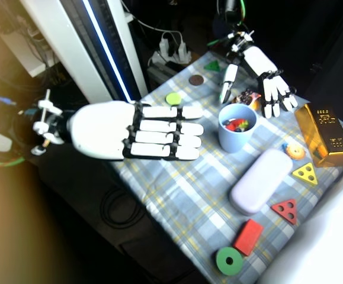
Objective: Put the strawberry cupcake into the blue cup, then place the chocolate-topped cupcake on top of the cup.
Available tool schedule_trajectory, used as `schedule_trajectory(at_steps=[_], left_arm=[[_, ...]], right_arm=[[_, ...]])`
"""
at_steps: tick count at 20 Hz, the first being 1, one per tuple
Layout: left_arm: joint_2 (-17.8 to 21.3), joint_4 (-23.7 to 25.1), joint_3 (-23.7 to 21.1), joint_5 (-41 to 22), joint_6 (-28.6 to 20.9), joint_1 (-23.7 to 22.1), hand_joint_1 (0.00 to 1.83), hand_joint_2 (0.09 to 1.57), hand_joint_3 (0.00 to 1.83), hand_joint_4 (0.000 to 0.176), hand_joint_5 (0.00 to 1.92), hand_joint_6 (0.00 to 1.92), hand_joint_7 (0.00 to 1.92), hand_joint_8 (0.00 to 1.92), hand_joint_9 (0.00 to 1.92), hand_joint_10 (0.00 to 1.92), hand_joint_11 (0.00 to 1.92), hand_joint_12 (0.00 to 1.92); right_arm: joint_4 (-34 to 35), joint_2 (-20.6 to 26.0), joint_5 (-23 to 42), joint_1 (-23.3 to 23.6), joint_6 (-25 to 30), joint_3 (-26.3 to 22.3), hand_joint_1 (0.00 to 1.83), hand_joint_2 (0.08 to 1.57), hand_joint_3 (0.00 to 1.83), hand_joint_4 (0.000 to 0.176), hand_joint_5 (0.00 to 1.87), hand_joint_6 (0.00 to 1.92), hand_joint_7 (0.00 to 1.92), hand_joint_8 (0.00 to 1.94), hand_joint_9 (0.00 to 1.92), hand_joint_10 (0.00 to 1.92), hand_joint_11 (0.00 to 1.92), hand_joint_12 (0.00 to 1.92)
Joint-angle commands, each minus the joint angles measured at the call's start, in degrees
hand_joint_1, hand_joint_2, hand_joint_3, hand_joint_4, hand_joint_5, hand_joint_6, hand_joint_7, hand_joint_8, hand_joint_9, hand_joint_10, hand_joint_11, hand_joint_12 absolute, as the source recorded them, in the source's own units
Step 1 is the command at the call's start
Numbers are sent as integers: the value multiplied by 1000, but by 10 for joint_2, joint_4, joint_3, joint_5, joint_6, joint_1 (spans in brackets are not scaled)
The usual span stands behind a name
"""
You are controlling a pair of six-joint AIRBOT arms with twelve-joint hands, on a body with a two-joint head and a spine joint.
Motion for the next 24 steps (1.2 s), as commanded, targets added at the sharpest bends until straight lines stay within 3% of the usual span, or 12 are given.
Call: schedule_trajectory(at_steps=[1,4,5,8,9,10,11,14,16,17,20,24], left_arm=[[-4,19,4,-59,-4,-7,753,765,0,87,472,11,412,11,75,8,0,0],[-4,18,5,-59,-5,-7,725,800,6,102,508,7,479,11,99,6,0,0],[-4,18,6,-59,-5,-7,758,809,3,80,560,8,518,7,122,5,0,0],[-4,17,6,-59,-5,-7,897,833,1,89,700,9,659,10,201,5,0,0],[-3,17,6,-59,-5,-7,916,838,0,59,751,8,771,13,231,4,0,0],[-3,17,6,-59,-5,-7,935,832,0,54,783,14,818,21,250,8,0,0],[-3,17,6,-60,-5,-7,964,825,0,67,816,23,820,17,268,13,0,0],[2,20,3,-63,-4,-12,953,857,9,67,859,13,844,9,315,9,0,0],[5,25,0,-64,-4,-16,930,880,12,99,873,13,855,10,327,9,0,0],[7,28,-2,-66,-4,-18,926,892,5,97,884,6,885,7,340,5,0,0],[19,41,-12,-77,-4,-25,987,886,0,44,922,13,932,13,373,10,0,0],[49,60,-40,-104,-4,-30,1050,880,0,49,890,0,894,1,364,3,0,0]], right_arm=[[17,-1,66,2,1,-1,424,826,0,117,51,13,4,1,0,0,5,2],[18,-1,66,1,1,-1,416,818,0,108,58,9,30,8,0,0,5,2],[18,-1,66,0,1,-1,414,817,0,108,50,4,20,3,0,0,12,6],[20,-3,66,-2,1,-1,387,810,0,105,42,0,52,11,0,0,44,21],[21,-3,66,-3,1,-1,394,808,0,110,45,1,56,10,0,0,37,18],[21,-3,66,-4,1,0,409,816,0,109,43,0,62,10,0,0,20,12],[22,-3,66,-5,1,0,412,821,2,101,40,0,61,8,0,0,3,2],[24,-3,66,-7,1,0,437,814,0,132,41,1,65,4,17,6,59,27],[25,-4,66,-9,1,0,454,822,2,131,37,0,41,0,8,1,63,31],[26,-5,66,-9,1,0,436,827,4,121,22,0,38,0,6,0,45,24],[28,-5,66,-11,1,0,398,825,3,155,0,0,24,0,0,0,57,34],[30,-5,66,-13,1,0,380,831,4,153,0,0,25,4,0,0,40,28]])
